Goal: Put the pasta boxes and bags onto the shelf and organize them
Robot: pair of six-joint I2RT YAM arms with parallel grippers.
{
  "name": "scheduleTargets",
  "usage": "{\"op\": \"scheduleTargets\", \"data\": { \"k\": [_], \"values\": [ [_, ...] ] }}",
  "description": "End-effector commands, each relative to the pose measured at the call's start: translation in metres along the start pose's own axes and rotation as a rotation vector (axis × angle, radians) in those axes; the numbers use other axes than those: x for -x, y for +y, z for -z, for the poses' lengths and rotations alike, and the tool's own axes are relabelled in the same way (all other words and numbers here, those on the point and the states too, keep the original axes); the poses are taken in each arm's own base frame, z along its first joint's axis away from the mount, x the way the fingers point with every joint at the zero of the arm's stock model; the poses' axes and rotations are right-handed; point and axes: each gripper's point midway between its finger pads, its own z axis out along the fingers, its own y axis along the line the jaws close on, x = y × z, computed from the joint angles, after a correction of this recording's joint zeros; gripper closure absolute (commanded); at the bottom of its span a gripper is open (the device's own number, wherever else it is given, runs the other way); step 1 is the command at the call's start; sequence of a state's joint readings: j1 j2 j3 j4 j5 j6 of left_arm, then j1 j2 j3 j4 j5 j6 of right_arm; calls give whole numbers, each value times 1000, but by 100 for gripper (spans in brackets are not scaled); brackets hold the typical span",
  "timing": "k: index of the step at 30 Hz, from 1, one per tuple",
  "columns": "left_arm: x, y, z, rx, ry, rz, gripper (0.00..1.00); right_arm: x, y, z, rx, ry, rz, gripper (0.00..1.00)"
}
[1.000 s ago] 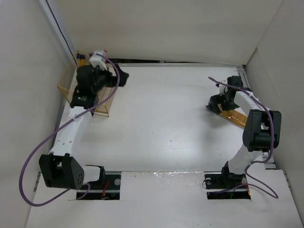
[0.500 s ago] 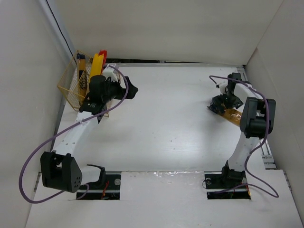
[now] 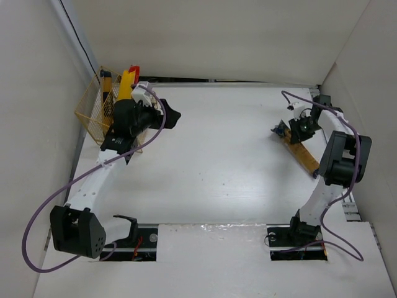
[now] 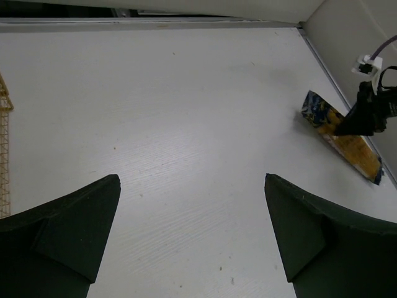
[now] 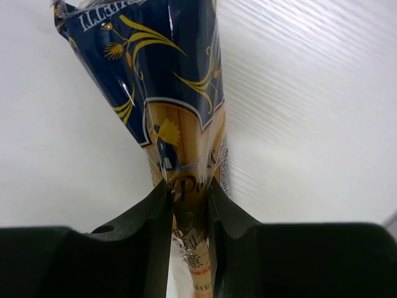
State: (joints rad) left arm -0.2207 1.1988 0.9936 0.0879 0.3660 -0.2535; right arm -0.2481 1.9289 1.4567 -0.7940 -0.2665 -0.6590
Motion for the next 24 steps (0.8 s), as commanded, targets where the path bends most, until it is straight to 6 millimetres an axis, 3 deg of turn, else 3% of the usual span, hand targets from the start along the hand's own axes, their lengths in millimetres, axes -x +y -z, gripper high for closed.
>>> {"op": "scheduleTargets", "data": {
  "k": [1, 3, 4, 6, 7, 10, 14, 16, 20, 24],
  "values": [
    [17, -36, 9, -170, -68, 9, 0, 77, 61, 46, 216, -385, 85, 100],
    [21, -60, 9, -265, -95, 37, 0, 101, 83, 83, 243, -547, 101, 100],
    [13, -79, 9, -320, -80, 40, 0, 112, 104, 96, 300, -614, 112, 100],
    [11, -98, 1, -355, -82, 39, 0, 131, 131, 127, 350, -755, 94, 100],
    [2, -118, -3, -377, -69, 46, 0, 136, 144, 136, 380, -791, 93, 100],
    [0, -146, -12, -412, -94, 61, 0, 153, 192, 164, 434, -861, 121, 100],
    [-2, -185, -17, -478, -161, 116, 0, 166, 239, 174, 450, -857, 117, 100],
    [-1, -194, -22, -482, -180, 121, 0, 169, 260, 177, 476, -855, 142, 100],
    [5, -199, -39, -448, -202, 133, 0, 178, 283, 185, 512, -865, 162, 100],
    [6, -202, -43, -459, -237, 145, 0, 182, 307, 193, 572, -871, 206, 100]
  ]
}}
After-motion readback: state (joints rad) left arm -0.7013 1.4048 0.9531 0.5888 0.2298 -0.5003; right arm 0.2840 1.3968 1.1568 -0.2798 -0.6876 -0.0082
